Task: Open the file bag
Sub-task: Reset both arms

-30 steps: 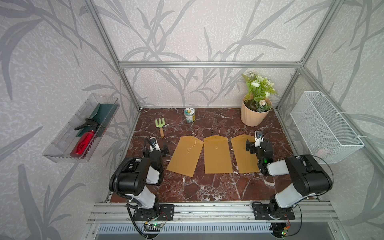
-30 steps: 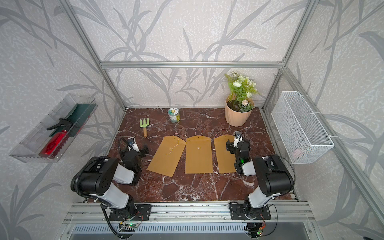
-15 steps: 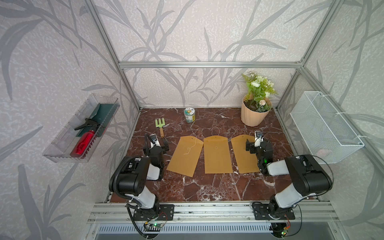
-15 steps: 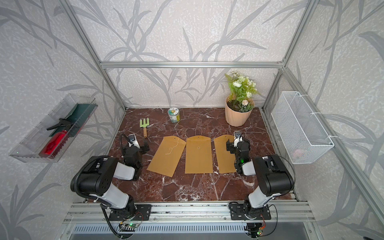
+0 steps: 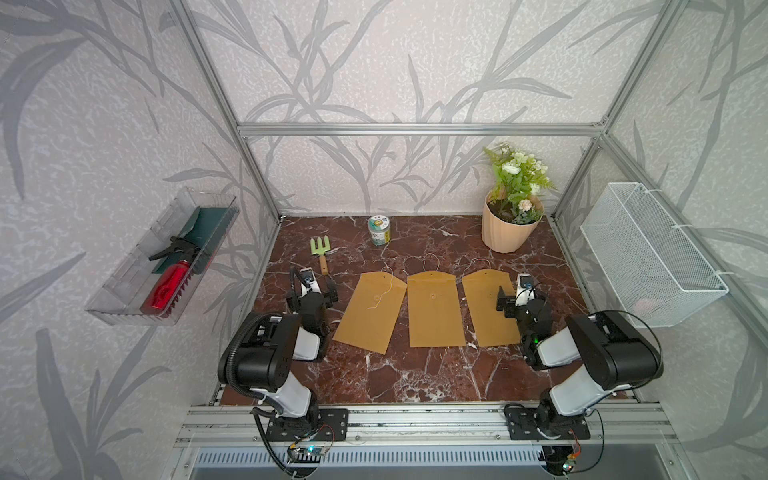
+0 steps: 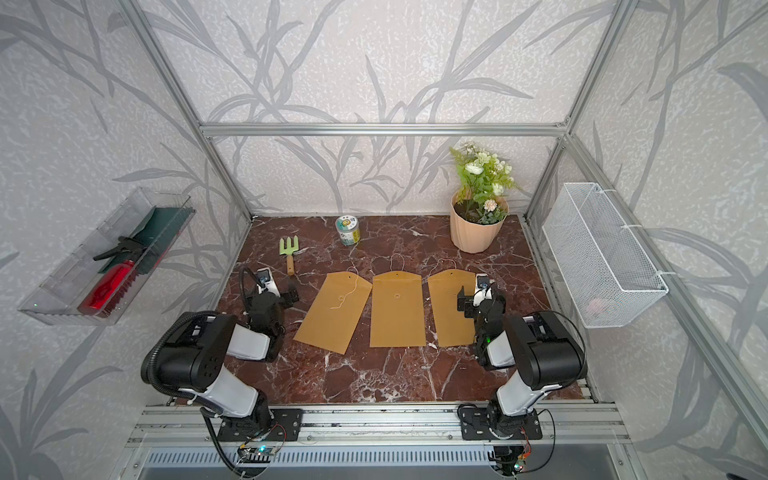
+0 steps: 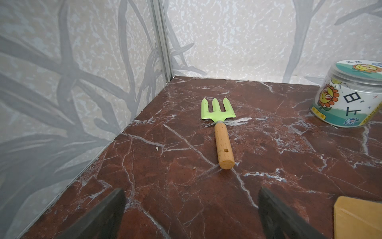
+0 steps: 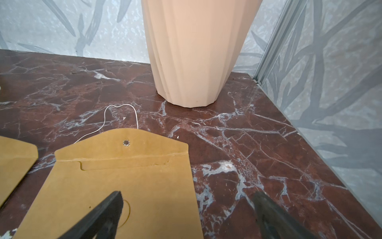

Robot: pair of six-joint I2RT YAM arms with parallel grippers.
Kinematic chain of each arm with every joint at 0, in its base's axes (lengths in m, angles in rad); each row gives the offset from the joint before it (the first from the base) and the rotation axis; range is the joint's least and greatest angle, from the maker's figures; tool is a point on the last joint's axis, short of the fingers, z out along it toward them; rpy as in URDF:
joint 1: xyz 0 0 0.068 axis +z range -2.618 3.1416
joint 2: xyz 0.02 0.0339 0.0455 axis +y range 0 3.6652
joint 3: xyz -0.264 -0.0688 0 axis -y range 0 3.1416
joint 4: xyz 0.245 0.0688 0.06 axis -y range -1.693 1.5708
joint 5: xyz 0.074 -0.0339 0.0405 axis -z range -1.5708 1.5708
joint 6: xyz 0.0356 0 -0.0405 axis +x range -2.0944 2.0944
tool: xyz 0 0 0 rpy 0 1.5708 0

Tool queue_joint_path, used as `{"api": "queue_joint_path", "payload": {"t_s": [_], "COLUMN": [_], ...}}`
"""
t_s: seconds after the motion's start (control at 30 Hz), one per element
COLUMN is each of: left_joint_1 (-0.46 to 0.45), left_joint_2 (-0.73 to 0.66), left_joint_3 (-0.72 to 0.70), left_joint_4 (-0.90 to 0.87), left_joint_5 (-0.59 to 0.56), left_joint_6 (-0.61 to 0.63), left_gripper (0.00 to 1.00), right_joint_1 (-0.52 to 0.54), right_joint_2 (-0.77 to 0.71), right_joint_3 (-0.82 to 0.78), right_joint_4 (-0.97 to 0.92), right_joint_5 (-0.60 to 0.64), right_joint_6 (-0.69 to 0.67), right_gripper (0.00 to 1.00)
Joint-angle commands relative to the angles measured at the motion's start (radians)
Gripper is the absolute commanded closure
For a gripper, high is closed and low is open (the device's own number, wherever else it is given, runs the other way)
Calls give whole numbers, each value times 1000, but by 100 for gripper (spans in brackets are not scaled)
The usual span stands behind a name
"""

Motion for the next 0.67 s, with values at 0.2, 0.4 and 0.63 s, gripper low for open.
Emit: {"api": "queue_joint_path", "payload": {"t_s": [0.2,0.4,0.63], "left_joint_1": [-1,-9,-21], "left_joint_2": [-17,-16,-11], "left_joint_3": [13,14,18], "left_joint_4": [-5,-3,-3], "left_joint_5": [-24,-10,-9], "left_joint_6": [-1,13,27], "left_gripper": [1,1,1], "right_joint_1": [-3,-2,-3], "right_joint_2": [-28,-26,-25], "right_joint_3": [172,176,182], "right_joint_4": [-255,-262,-269], "right_joint_5": [-161,-164,-167], "right_joint_6": [-49,-52,-49], "right_gripper": [1,1,1]}}
